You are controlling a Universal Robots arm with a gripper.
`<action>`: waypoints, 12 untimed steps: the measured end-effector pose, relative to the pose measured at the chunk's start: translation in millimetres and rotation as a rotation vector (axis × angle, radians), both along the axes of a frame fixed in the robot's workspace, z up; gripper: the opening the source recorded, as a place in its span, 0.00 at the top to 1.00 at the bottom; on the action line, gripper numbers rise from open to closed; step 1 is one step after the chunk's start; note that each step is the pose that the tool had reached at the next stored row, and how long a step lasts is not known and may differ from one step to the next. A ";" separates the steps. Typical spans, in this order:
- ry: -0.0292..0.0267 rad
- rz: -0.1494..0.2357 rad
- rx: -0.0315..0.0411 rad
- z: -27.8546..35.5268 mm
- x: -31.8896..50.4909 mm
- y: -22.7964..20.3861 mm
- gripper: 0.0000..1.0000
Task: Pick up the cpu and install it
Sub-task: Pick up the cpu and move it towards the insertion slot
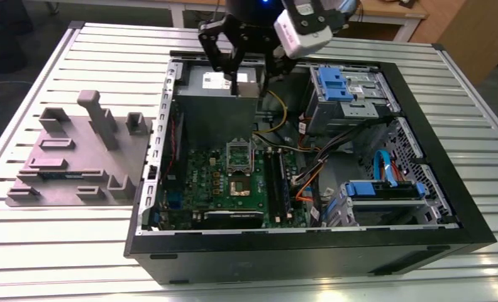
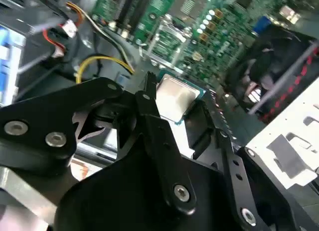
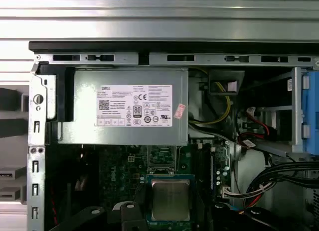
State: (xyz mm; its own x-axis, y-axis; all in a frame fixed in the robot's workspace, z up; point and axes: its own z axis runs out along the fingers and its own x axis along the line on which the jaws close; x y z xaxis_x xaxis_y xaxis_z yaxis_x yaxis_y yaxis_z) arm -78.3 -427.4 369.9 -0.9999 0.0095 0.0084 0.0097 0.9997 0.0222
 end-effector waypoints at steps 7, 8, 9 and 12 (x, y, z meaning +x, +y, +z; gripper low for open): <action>0.0001 0.000 0.0001 -1.2 31.7 0.0 0.53; 0.0001 0.000 0.0001 -1.4 36.6 0.0 0.53; 0.0001 0.000 0.0000 -1.6 41.1 0.0 0.53; 0.0002 0.000 0.0000 -1.7 45.8 0.0 0.53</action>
